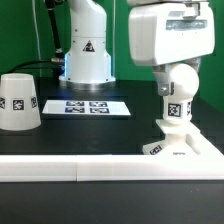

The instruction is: Assemble lamp

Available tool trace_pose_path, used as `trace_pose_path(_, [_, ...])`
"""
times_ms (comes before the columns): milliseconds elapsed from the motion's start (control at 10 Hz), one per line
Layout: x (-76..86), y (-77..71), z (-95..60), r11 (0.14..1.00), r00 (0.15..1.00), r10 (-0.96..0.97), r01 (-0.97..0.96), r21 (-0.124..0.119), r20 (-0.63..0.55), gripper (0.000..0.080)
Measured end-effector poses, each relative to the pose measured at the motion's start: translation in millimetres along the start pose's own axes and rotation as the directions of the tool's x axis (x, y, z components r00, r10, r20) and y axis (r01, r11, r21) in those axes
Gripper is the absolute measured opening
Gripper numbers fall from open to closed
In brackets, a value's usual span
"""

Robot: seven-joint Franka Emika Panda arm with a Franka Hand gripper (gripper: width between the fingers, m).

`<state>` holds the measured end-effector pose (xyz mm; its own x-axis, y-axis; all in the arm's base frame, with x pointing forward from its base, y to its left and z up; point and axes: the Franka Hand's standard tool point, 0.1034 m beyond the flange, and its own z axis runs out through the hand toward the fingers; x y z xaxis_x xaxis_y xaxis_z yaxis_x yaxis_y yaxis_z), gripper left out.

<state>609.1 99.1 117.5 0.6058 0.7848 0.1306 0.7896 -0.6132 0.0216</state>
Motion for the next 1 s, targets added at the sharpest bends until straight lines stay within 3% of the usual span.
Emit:
trace_pose_path(300, [1.9,-1.8,0.7,0.967,0.967,-0.253,0.253,-0.019,0.028,0.0699])
trace_pose_path(500, [5.4,0.0,-0.3,0.942,0.943,-0.331,0.333,-0.046,0.035,0.0699])
trace_pose_path(700, [2.8,3.4,-0.8,0.935,0.936,-0.349,0.351,-0.05,0.042,0.0699])
trace_pose_path(800, [2.5,3.7,-0.8,0.935,0.936,-0.348,0.35,-0.05,0.042,0.0574])
trace_pose_path(1000, [2.1,4.1,-0.8,0.936,0.937,-0.348,0.349,-0.05,0.042,0.0577])
